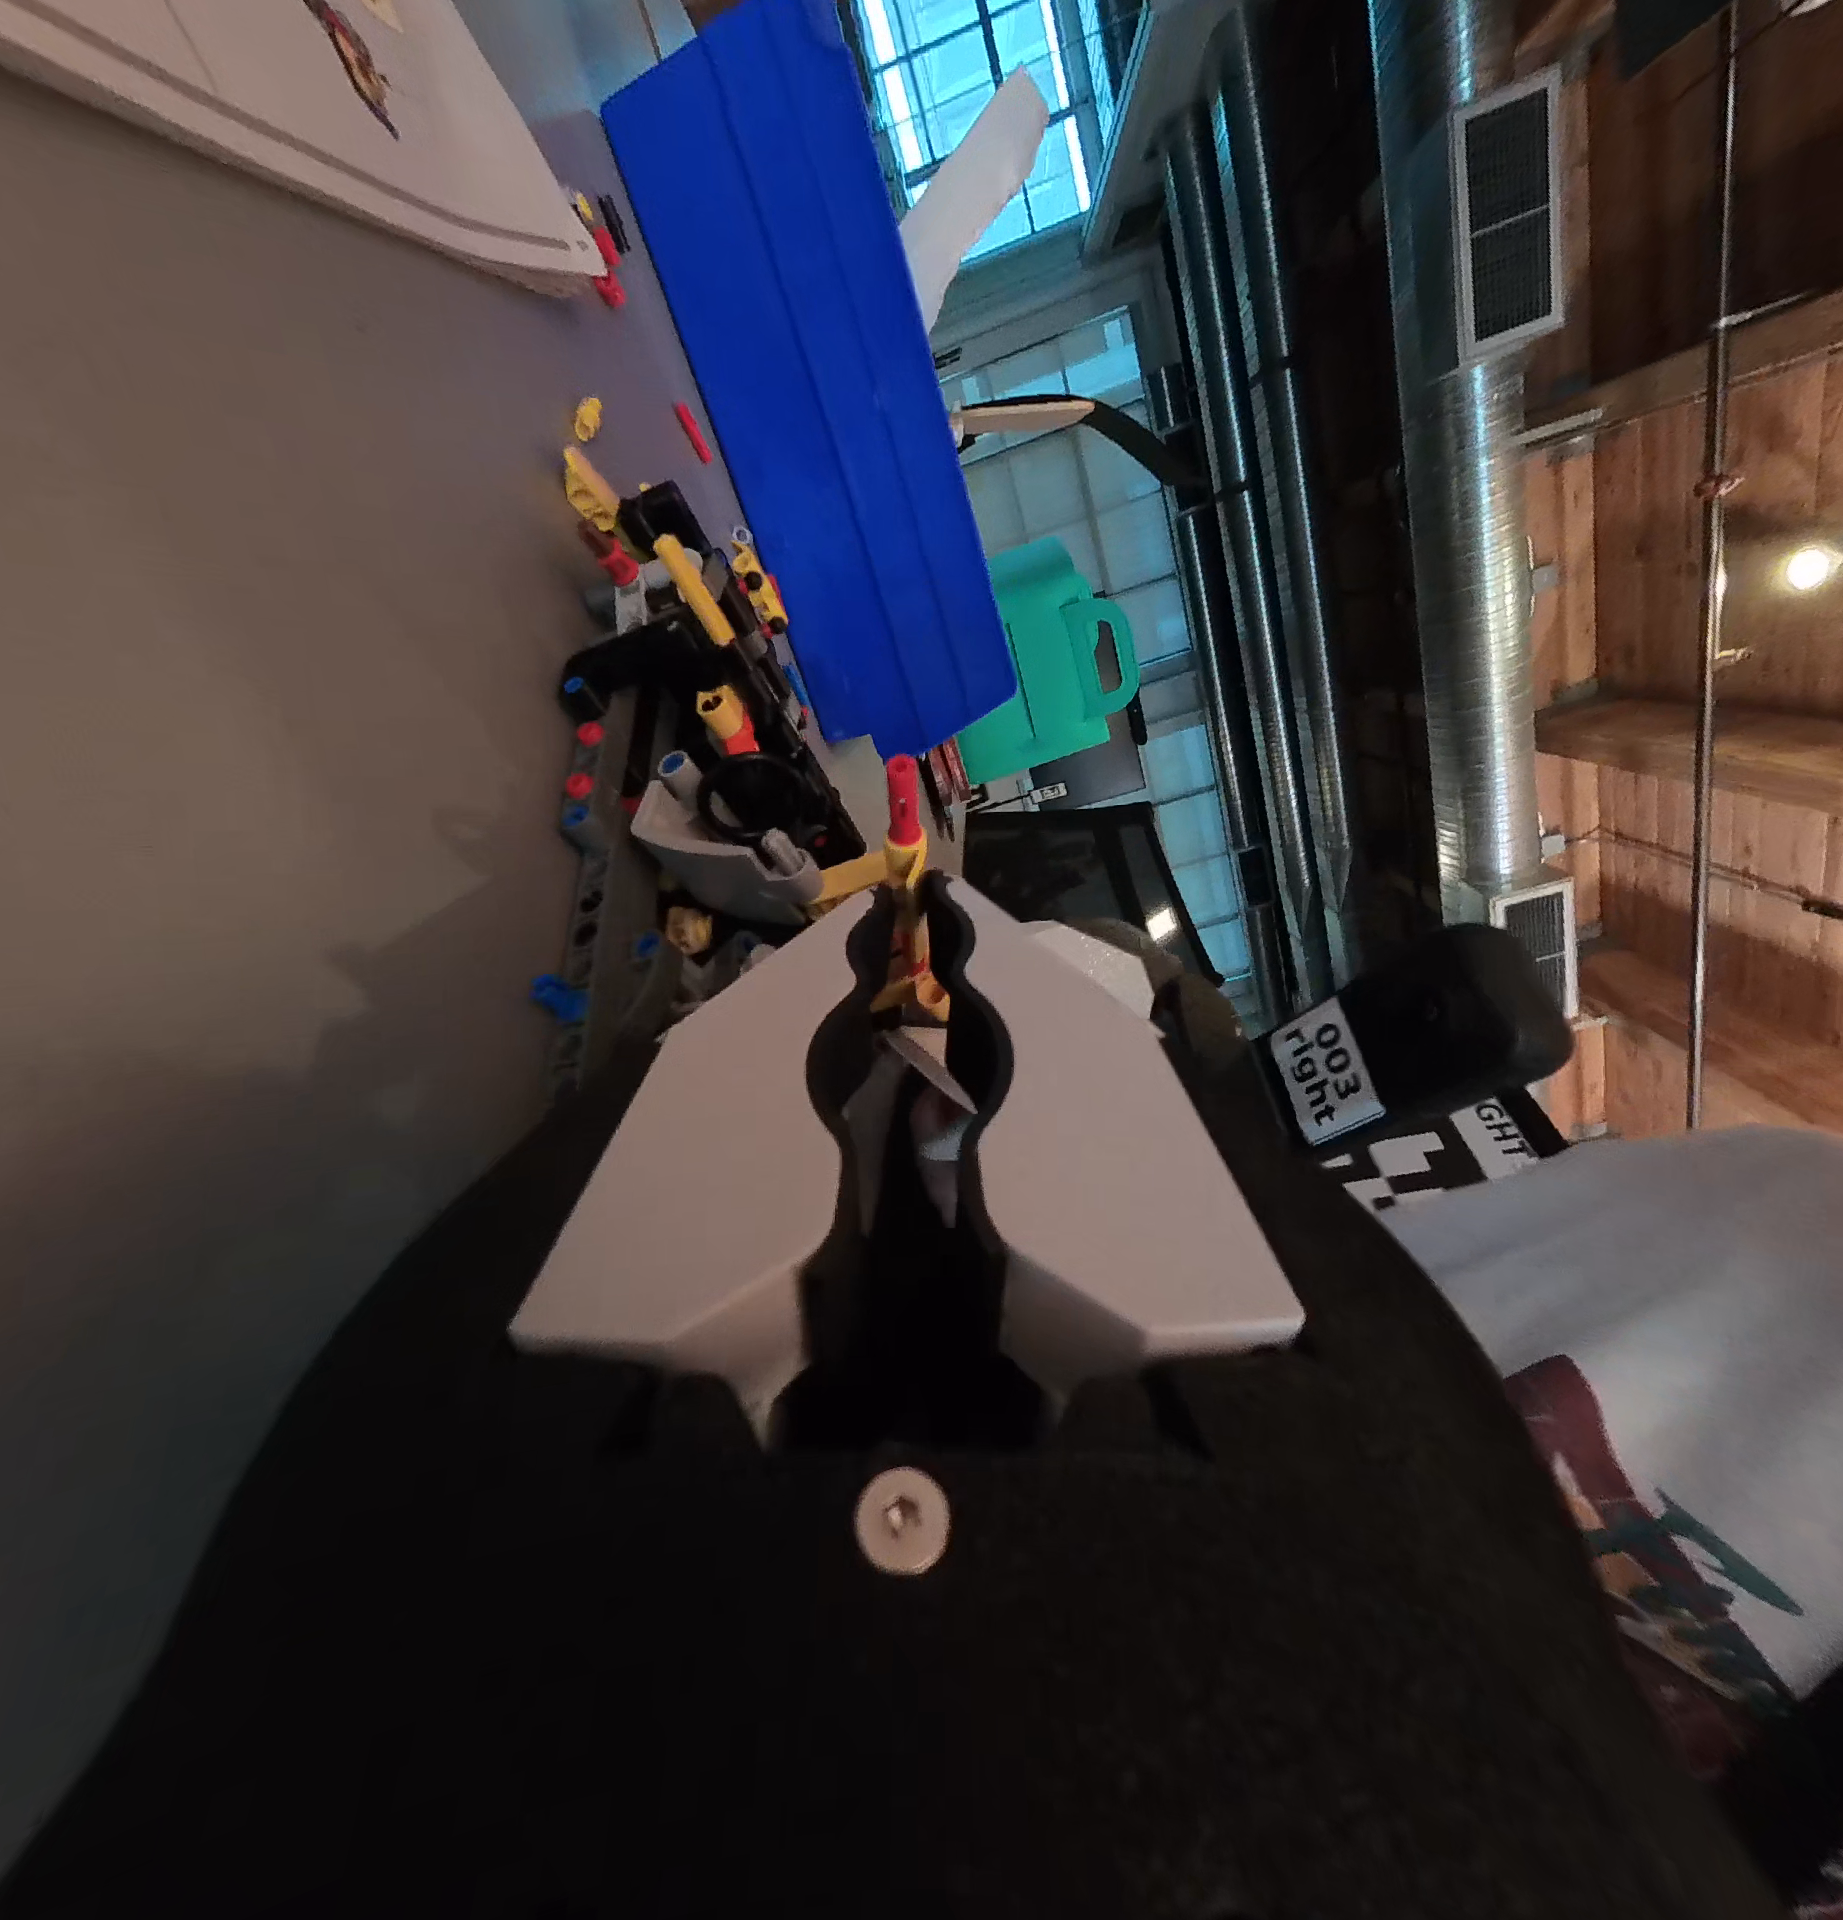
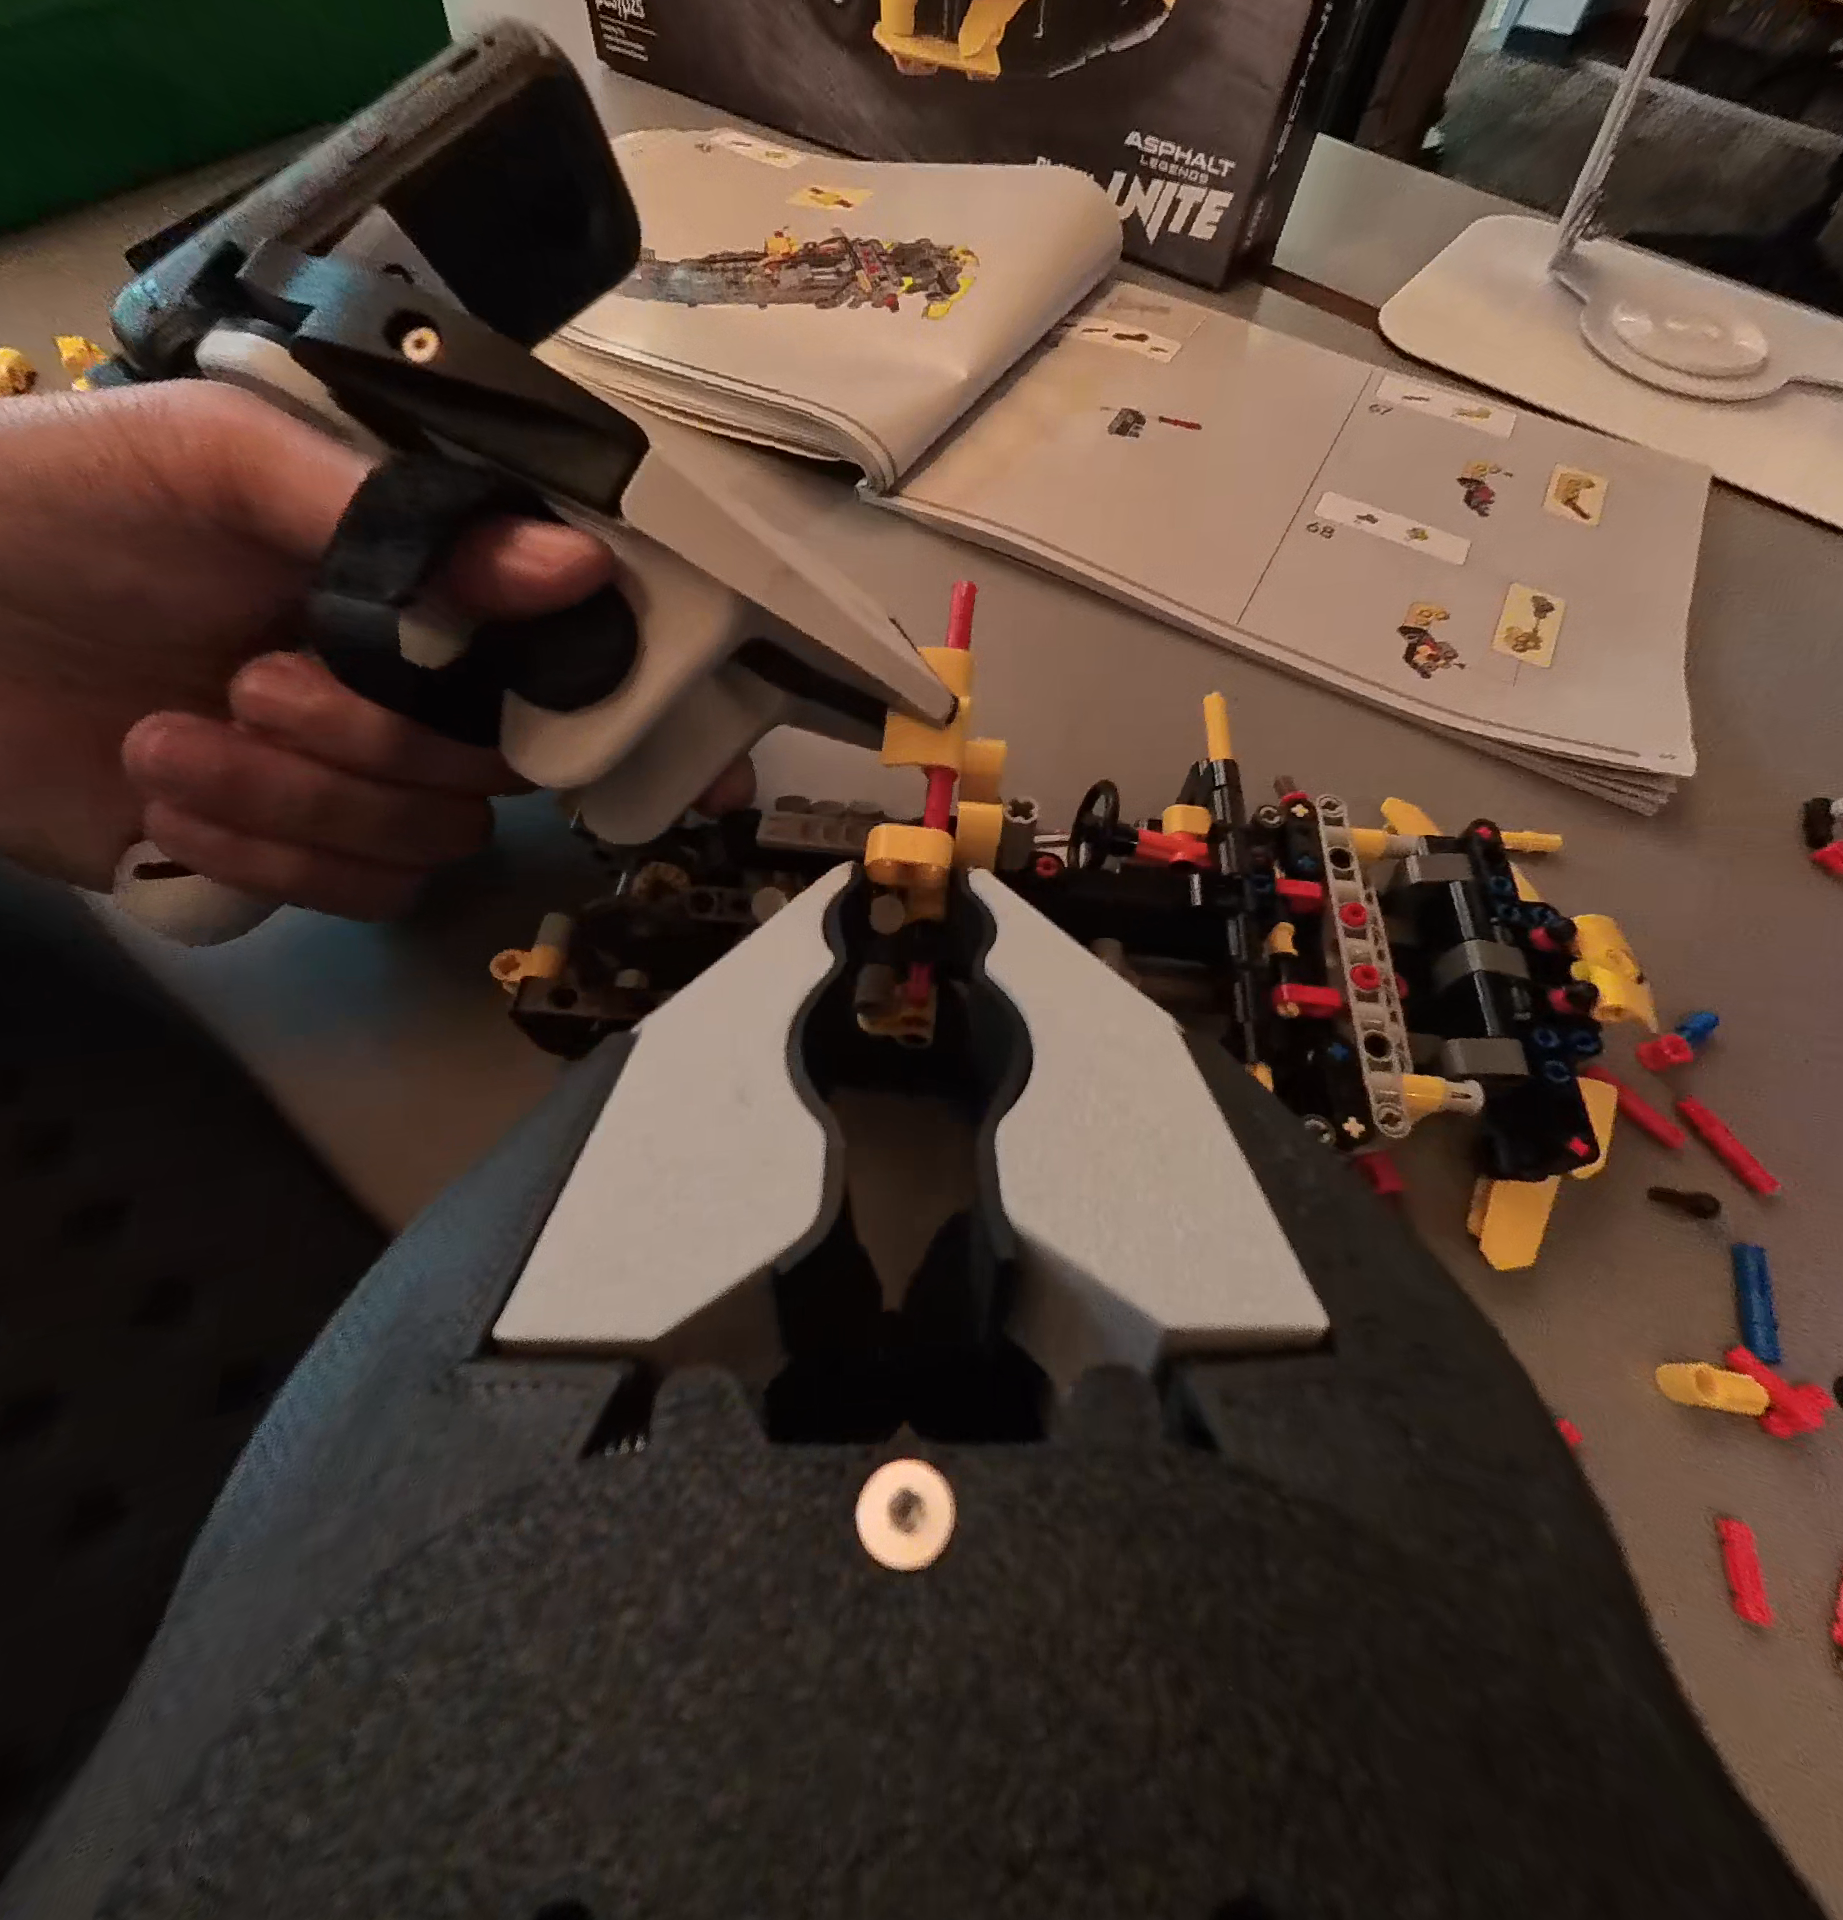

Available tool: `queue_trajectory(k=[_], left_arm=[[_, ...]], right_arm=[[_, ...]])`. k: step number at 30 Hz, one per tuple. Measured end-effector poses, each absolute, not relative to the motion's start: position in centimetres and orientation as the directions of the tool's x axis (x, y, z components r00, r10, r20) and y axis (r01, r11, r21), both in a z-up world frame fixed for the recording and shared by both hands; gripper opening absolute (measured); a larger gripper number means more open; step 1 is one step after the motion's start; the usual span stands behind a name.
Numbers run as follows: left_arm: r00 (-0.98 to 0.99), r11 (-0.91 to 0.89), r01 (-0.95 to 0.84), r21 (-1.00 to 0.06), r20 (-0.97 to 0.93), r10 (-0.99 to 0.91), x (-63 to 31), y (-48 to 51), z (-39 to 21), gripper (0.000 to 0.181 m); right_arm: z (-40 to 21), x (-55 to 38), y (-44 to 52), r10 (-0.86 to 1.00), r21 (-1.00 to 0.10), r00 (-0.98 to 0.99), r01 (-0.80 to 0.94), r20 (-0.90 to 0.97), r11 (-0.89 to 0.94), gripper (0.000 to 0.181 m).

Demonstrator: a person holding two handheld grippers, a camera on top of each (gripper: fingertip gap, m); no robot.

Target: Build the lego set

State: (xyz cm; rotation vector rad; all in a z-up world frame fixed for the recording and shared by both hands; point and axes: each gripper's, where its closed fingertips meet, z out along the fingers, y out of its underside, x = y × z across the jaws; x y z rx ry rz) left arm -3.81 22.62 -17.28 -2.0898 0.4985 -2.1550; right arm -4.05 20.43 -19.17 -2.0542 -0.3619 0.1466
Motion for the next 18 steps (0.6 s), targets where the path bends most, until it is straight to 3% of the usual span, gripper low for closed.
queue_trajectory(k=[3, 10, 14, 18], left_arm=[[-0.063, -0.964, -0.121, -0.236, 0.971, -0.23, -3.9, 22.6, -17.2, 0.006], [-0.105, -0.941, -0.067, -0.331, 0.94, -0.323, -4.1, 23.2, -15.5, 0.006], [-0.262, -0.905, -0.004, -0.426, 0.873, -0.411, -5.0, 22.5, -11.7, 0.006], [-0.385, -0.873, 0.014, -0.487, 0.803, -0.455, -5.9, 20.5, -9.3, 0.006]], right_arm=[[-19.2, -4.0, 20.5, 0.323, -0.873, 0.943, 0.223, 0.081, -0.434, 0.014], [-18.5, -3.9, 20.5, 0.356, -0.889, 0.929, 0.08, -0.097, -0.451, 0.017], [-14.3, -5.0, 19.8, 0.447, -0.902, 0.824, -0.164, -0.347, -0.399, 0.024], [-10.6, -6.9, 19.0, 0.556, -0.788, 0.558, -0.436, -0.616, -0.435, 0.023]])
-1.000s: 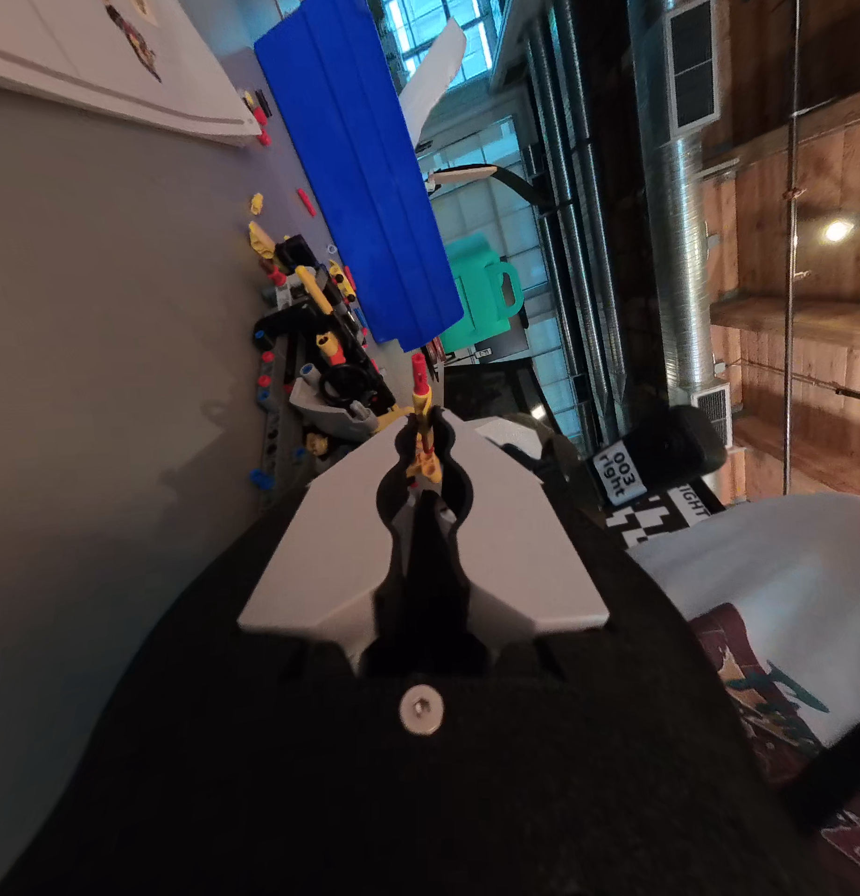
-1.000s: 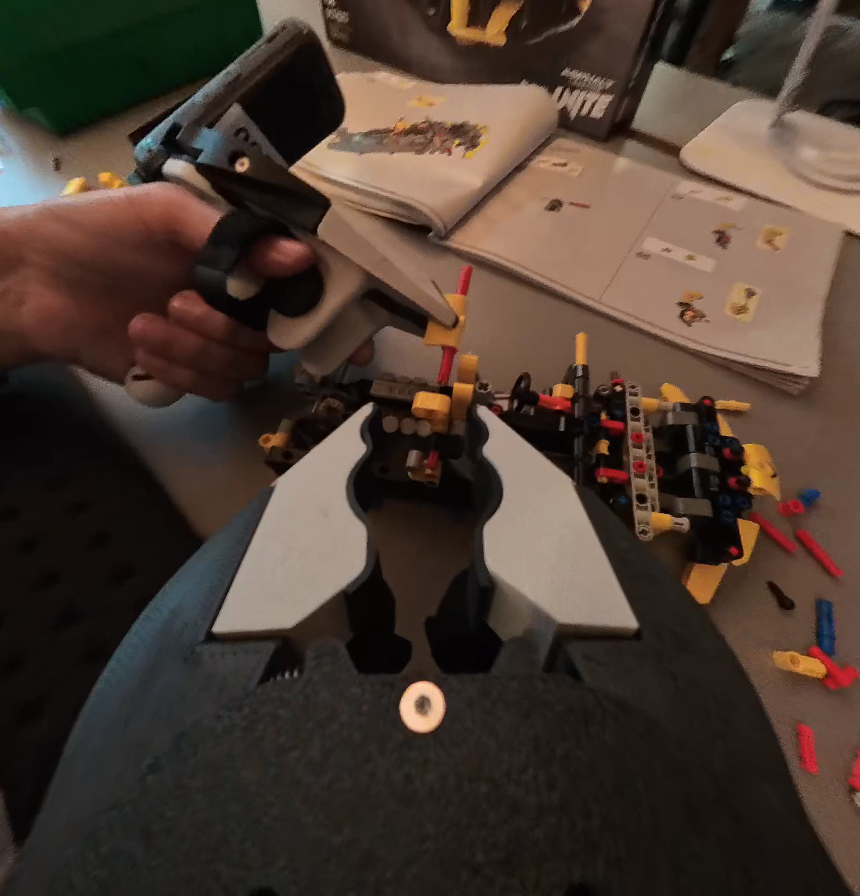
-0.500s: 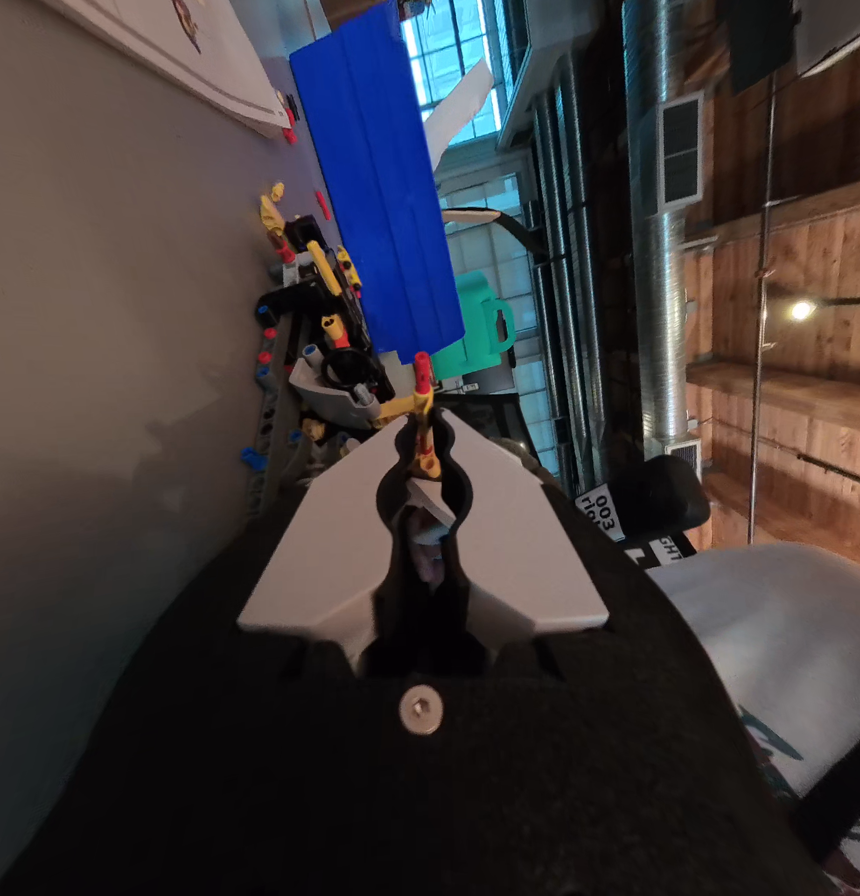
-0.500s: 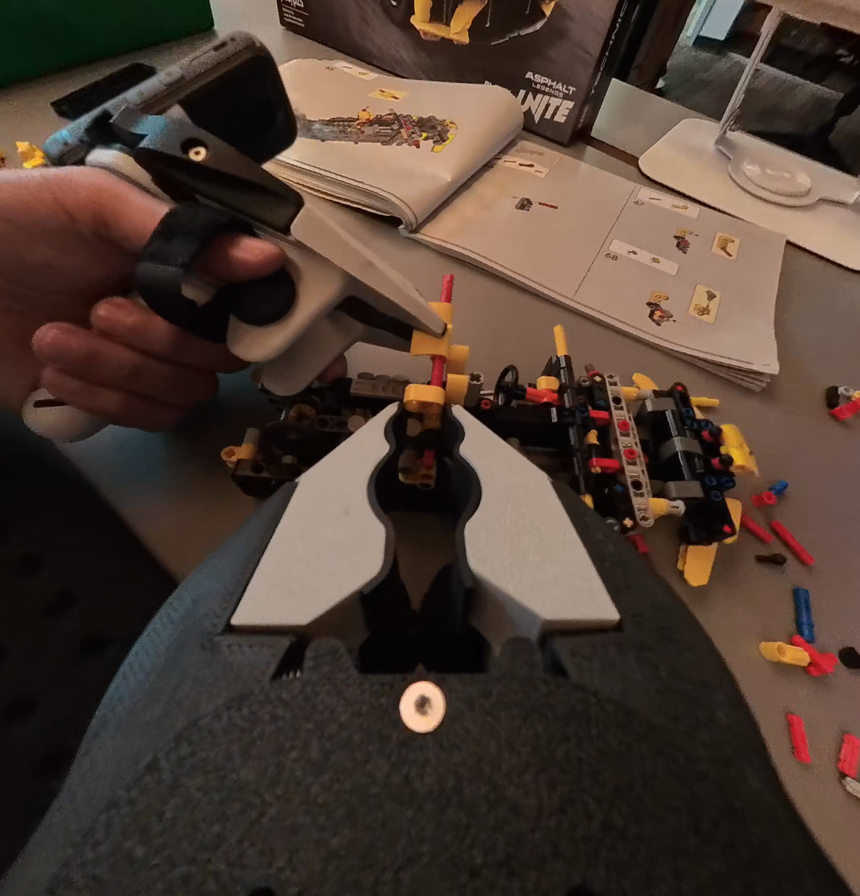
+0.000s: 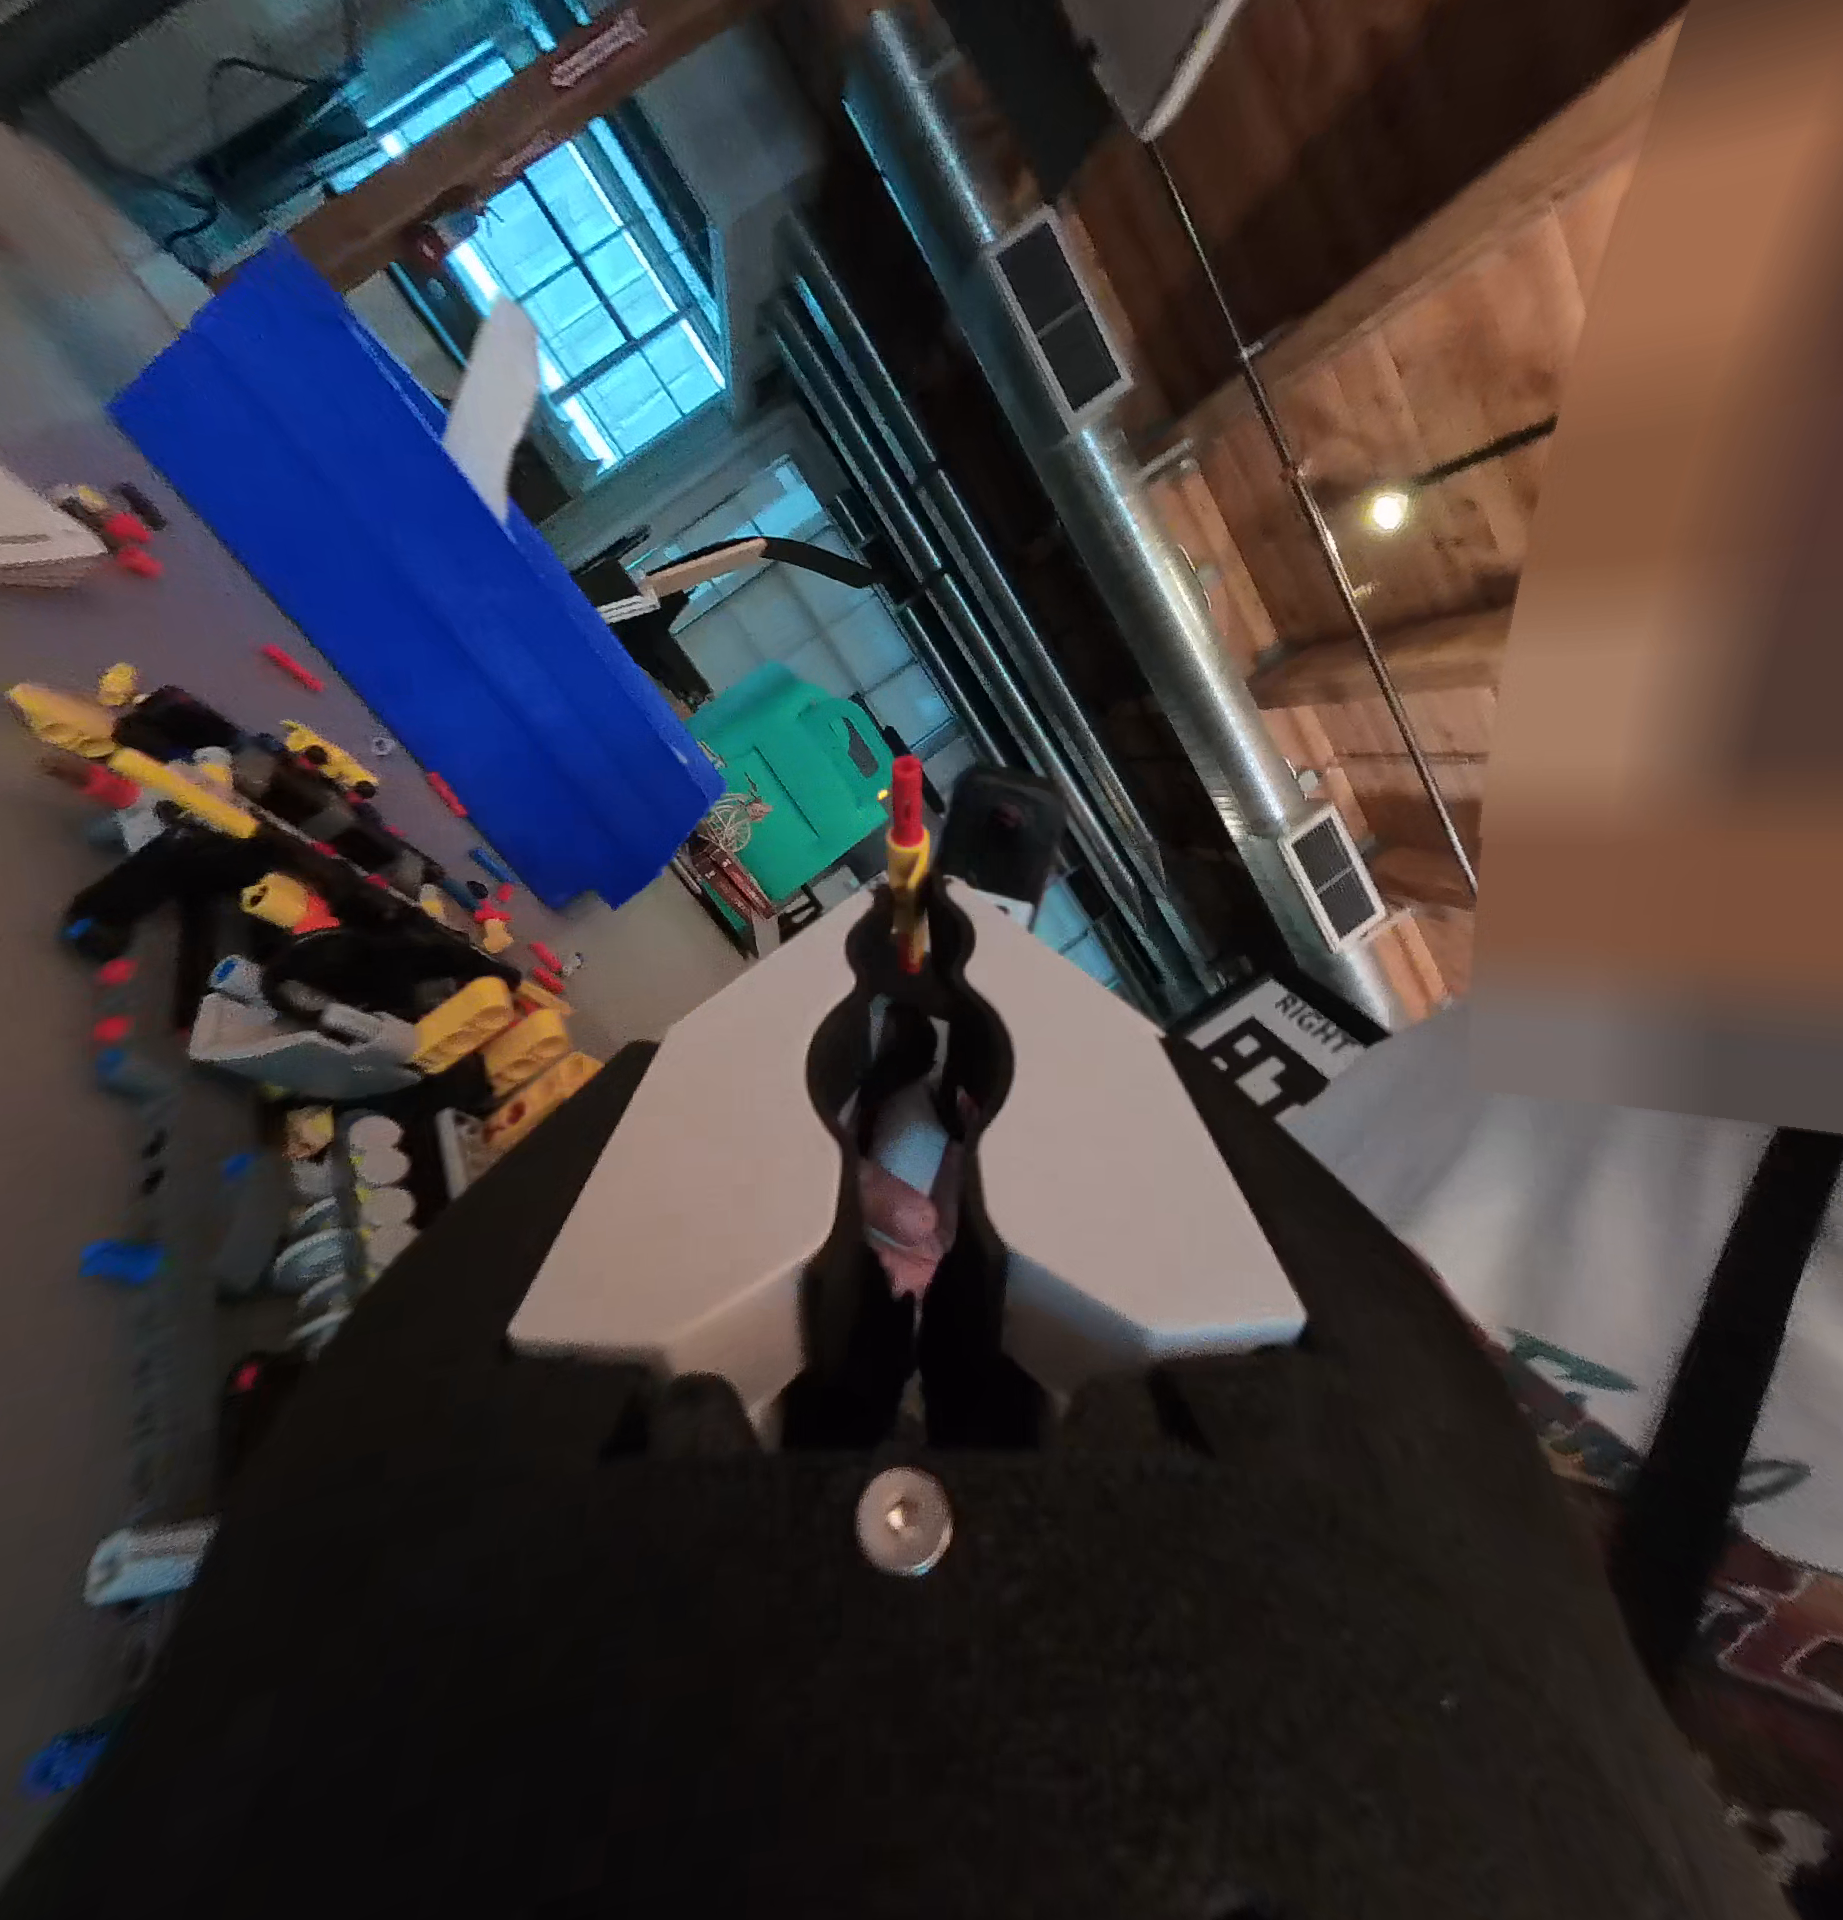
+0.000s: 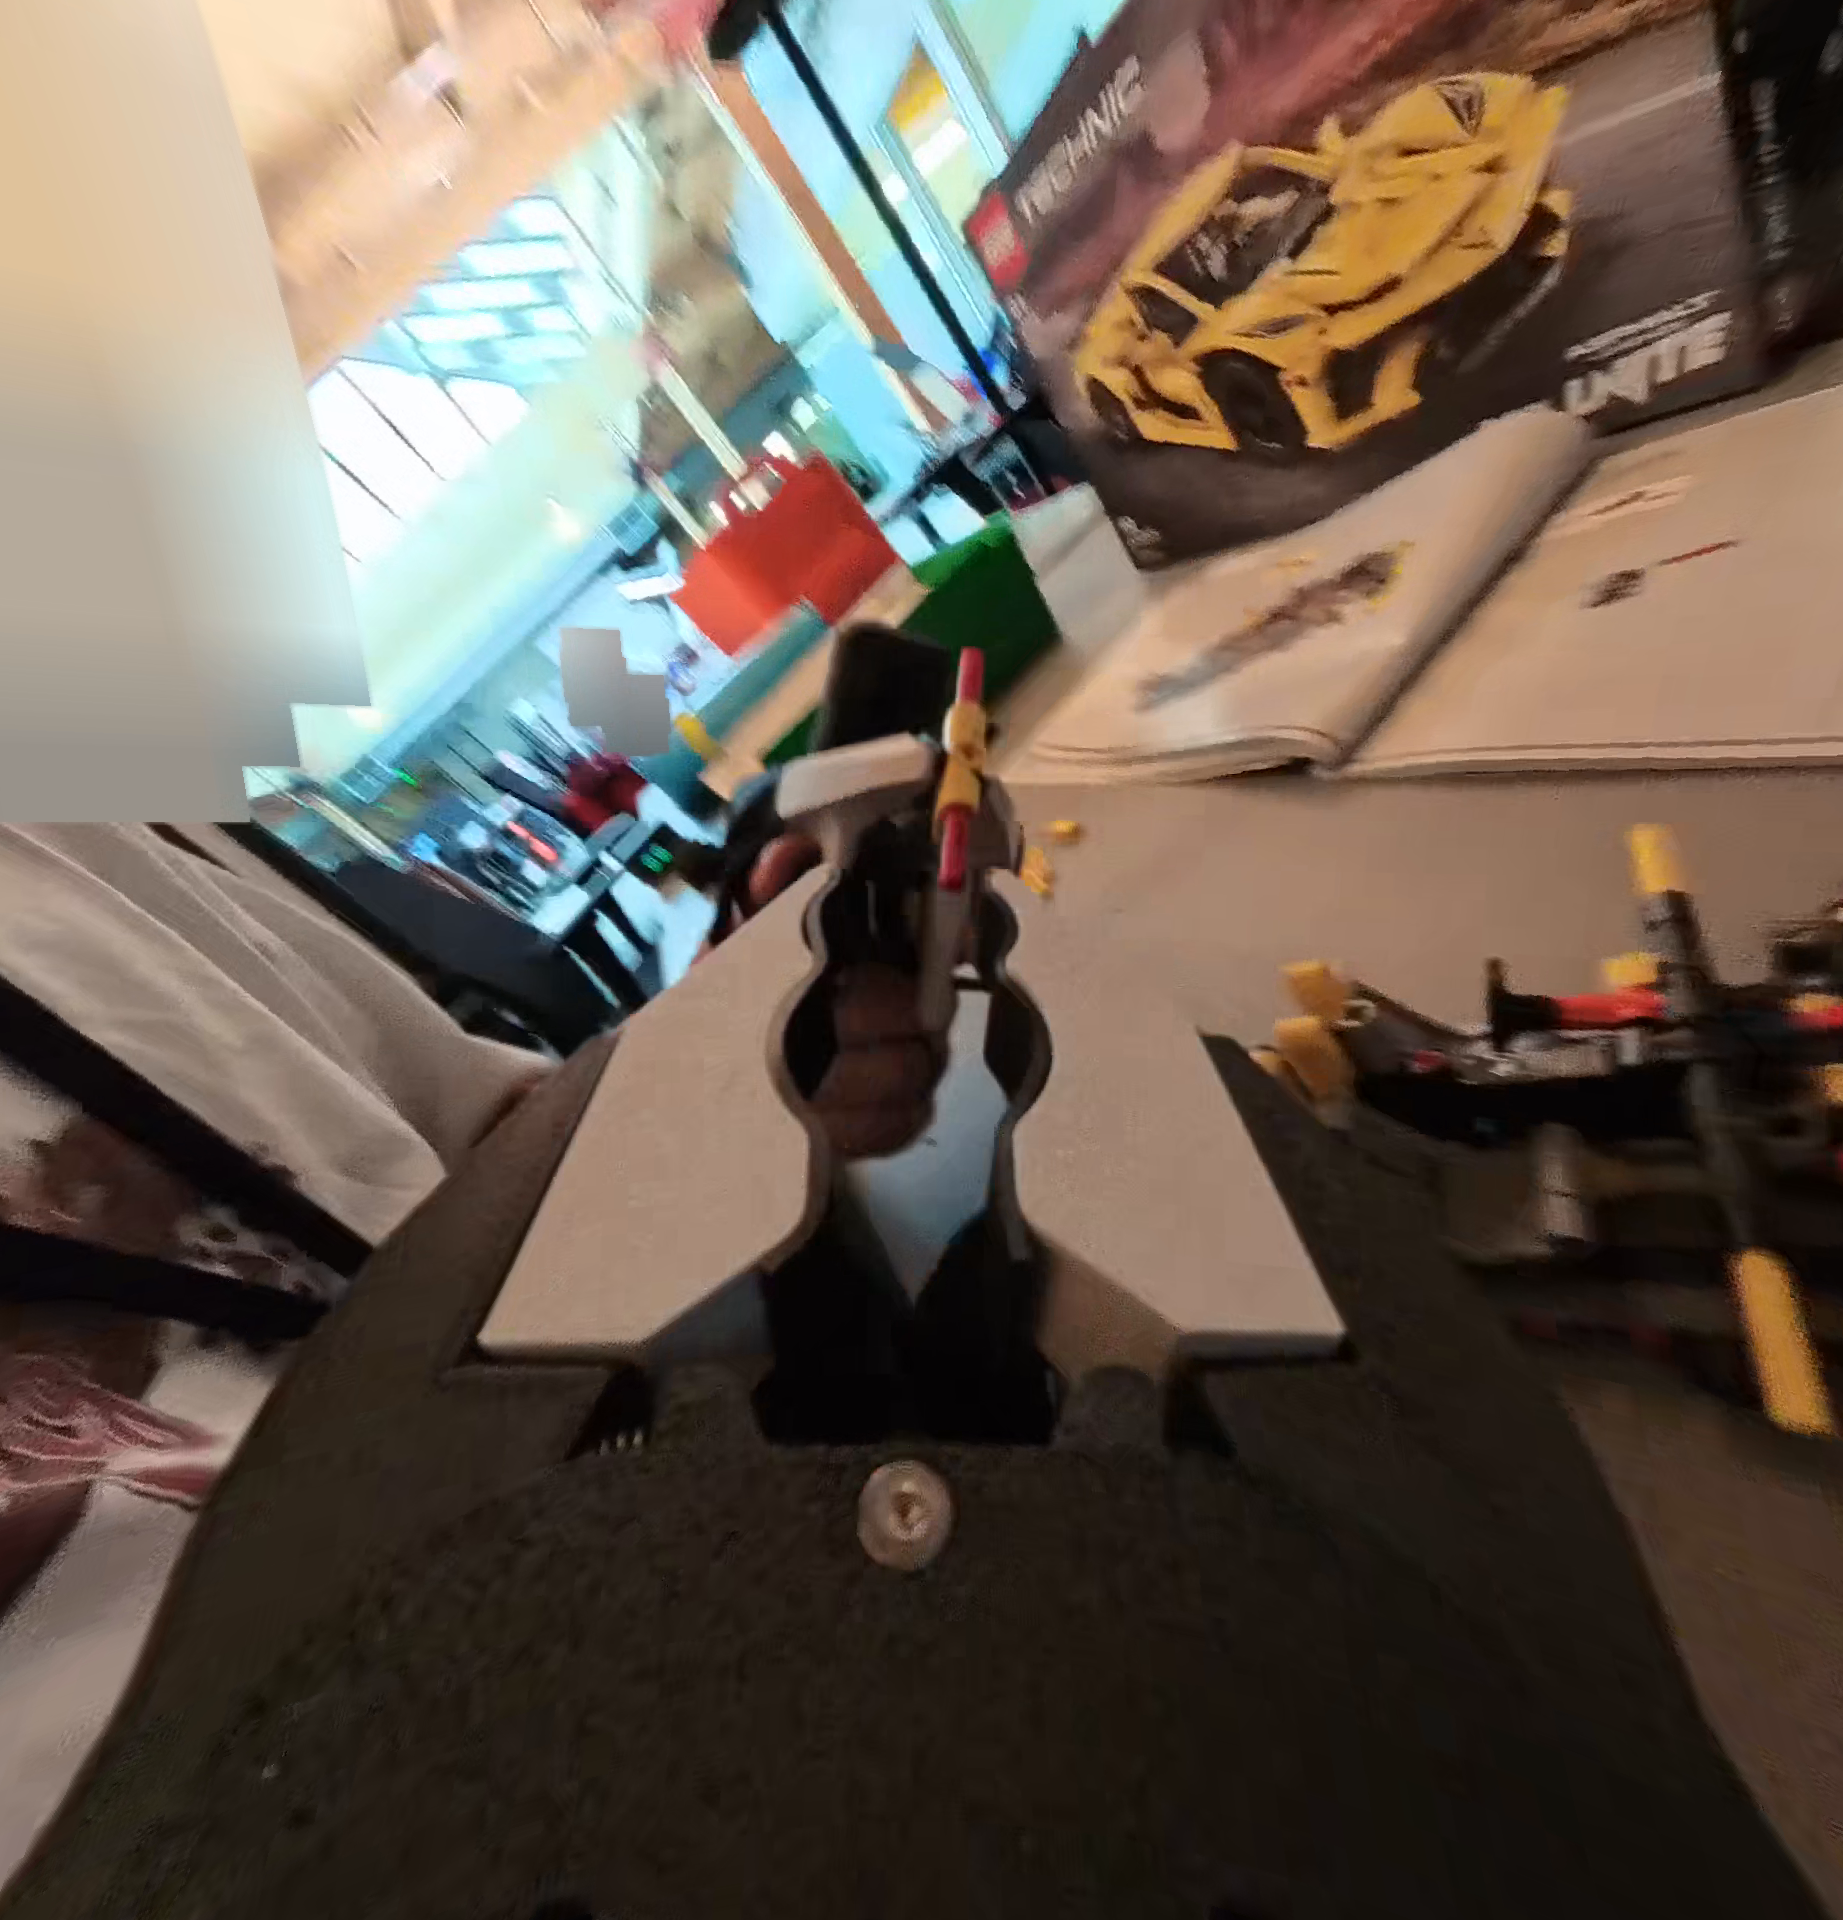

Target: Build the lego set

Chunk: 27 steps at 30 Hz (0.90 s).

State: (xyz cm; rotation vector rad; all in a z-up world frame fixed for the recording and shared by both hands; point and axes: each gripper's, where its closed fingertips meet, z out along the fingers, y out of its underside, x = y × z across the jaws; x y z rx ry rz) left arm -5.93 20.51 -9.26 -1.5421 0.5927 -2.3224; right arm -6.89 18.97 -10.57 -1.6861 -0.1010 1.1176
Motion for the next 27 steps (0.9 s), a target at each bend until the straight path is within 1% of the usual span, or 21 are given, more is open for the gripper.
queue_trajectory(k=[2, 3, 4, 6, 8, 10, 12, 14, 18, 19, 20, 21, 23, 24, 25, 27], left_arm=[[-0.423, -0.859, 0.03, -0.511, 0.772, -0.474, -6.4, 19.6, -8.4, 0.006], [-0.441, -0.854, 0.029, -0.519, 0.76, -0.477, -6.6, 19.1, -8.0, 0.006], [-0.449, -0.844, 0.023, -0.536, 0.749, -0.488, -6.8, 18.6, -7.8, 0.006], [-0.437, -0.803, -0.001, -0.595, 0.723, -0.535, -7.2, 17.8, -7.9, 0.006], [-0.415, -0.736, -0.059, -0.674, 0.687, -0.596, -7.7, 17.0, -8.6, 0.006], [-0.364, -0.632, -0.134, -0.763, 0.631, -0.685, -8.3, 16.7, -10.1, 0.008], [-0.356, -0.542, -0.187, -0.82, 0.57, -0.74, -8.8, 16.4, -10.9, 0.012], [-0.358, -0.48, -0.245, -0.843, 0.538, -0.763, -9.3, 16.4, -11.5, 0.021], [-0.297, -0.319, -0.339, -0.885, 0.422, -0.857, -10.1, 19.1, -13.6, 0.023], [-0.272, -0.253, -0.394, -0.883, 0.376, -0.886, -10.4, 20.0, -15.0, 0.025], [-0.244, -0.187, -0.461, -0.868, 0.327, -0.913, -10.6, 20.8, -16.5, 0.029], [-0.208, -0.143, -0.509, -0.849, 0.283, -0.936, -10.7, 21.6, -17.7, 0.032], [-0.192, -0.129, -0.519, -0.845, 0.262, -0.946, -10.5, 21.3, -18.2, 0.038], [-0.188, -0.132, -0.512, -0.849, 0.261, -0.947, -10.4, 20.9, -18.2, 0.038], [-0.171, -0.124, -0.513, -0.849, 0.243, -0.955, -10.2, 20.7, -18.5, 0.039], [-0.144, -0.087, -0.529, -0.844, 0.19, -0.971, -10.0, 20.5, -19.4, 0.045]], right_arm=[[-9.6, -7.3, 18.5, 0.575, -0.757, 0.497, -0.496, -0.649, -0.426, 0.015], [-9.3, -7.4, 18.2, 0.579, -0.75, 0.486, -0.512, -0.655, -0.419, 0.008], [-9.1, -7.3, 18.0, 0.578, -0.745, 0.483, -0.53, -0.658, -0.405, 0.004], [-8.9, -7.3, 17.4, 0.573, -0.711, 0.446, -0.57, -0.688, -0.411, 0.003], [-9.5, -7.9, 16.7, 0.578, -0.703, 0.419, -0.547, -0.7, -0.455, 0.003], [-10.9, -8.3, 16.3, 0.567, -0.732, 0.465, -0.473, -0.68, -0.49, 0.003], [-11.8, -8.2, 16.0, 0.555, -0.729, 0.472, -0.443, -0.685, -0.523, 0.003], [-12.9, -8.0, 16.0, 0.535, -0.718, 0.483, -0.405, -0.693, -0.566, 0.003], [-16.2, -5.9, 16.8, 0.453, -0.73, 0.631, -0.282, -0.63, -0.623, 0.003], [-16.9, -5.8, 16.6, 0.44, -0.708, 0.631, -0.258, -0.639, -0.657, 0.003], [-17.5, -5.8, 16.3, 0.412, -0.663, 0.616, -0.251, -0.672, -0.706, 0.003], [-17.7, -5.7, 16.2, 0.388, -0.636, 0.605, -0.265, -0.695, -0.724, 0.003], [-18.3, -5.8, 16.0, 0.346, -0.596, 0.603, -0.28, -0.719, -0.752, 0.003], [-19.3, -6.1, 15.5, 0.329, -0.569, 0.619, -0.237, -0.713, -0.787, 0.003], [-20.2, -6.2, 15.1, 0.324, -0.558, 0.646, -0.191, -0.691, -0.808, 0.003], [-20.9, -6.1, 15.1, 0.316, -0.564, 0.687, -0.165, -0.654, -0.809, 0.003]])
